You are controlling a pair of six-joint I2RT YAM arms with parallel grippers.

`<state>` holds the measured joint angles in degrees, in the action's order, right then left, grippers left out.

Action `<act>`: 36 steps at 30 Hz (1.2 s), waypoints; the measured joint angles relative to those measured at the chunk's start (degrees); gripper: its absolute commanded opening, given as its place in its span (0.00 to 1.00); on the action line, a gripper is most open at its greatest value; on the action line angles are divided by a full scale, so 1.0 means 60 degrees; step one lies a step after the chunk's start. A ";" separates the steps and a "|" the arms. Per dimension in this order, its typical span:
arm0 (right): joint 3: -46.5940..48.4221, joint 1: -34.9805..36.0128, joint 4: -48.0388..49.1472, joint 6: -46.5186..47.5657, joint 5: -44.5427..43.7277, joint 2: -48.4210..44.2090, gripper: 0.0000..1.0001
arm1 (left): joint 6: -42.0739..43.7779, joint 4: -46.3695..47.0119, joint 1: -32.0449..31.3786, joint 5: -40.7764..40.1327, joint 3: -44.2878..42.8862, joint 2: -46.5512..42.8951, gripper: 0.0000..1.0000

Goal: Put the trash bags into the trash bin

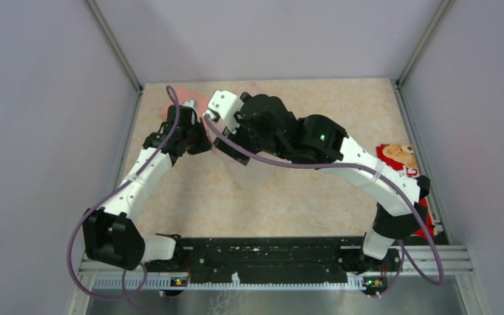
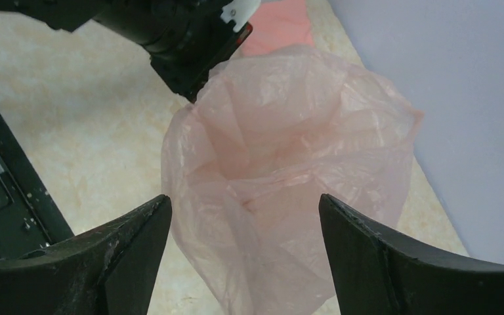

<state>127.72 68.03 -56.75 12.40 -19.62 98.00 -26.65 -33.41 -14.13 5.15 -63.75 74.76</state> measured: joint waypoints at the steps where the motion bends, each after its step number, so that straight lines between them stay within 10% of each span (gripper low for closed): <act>1: -0.0146 0.0087 -0.0069 0.0102 -0.0073 0.0000 0.82 | 0.0004 0.0004 0.0000 0.0000 -0.0007 0.0000 0.00; 9: -0.1107 0.0262 -0.0277 0.0597 -0.1158 -0.0004 0.68 | 0.0033 0.0000 0.0000 0.0000 -0.0022 0.0000 0.00; 13: -0.1355 0.0262 -0.0397 0.0667 -0.1690 -0.0004 0.27 | 0.0073 0.0000 0.0000 0.0000 -0.0062 0.0000 0.00; 19: -0.1424 0.0266 -0.0350 0.0164 -0.2750 -0.0240 0.00 | 0.0106 0.0000 0.0000 0.0007 -0.0149 0.0000 0.00; 36: -0.7803 -0.1035 0.2612 -0.5042 -0.3439 -0.4969 0.00 | 0.0149 0.0004 -0.0026 0.0262 -0.0149 0.0000 0.00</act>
<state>80.90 61.82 -41.08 -17.85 -40.25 68.18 -25.76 -33.39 -14.28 6.72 -64.64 74.76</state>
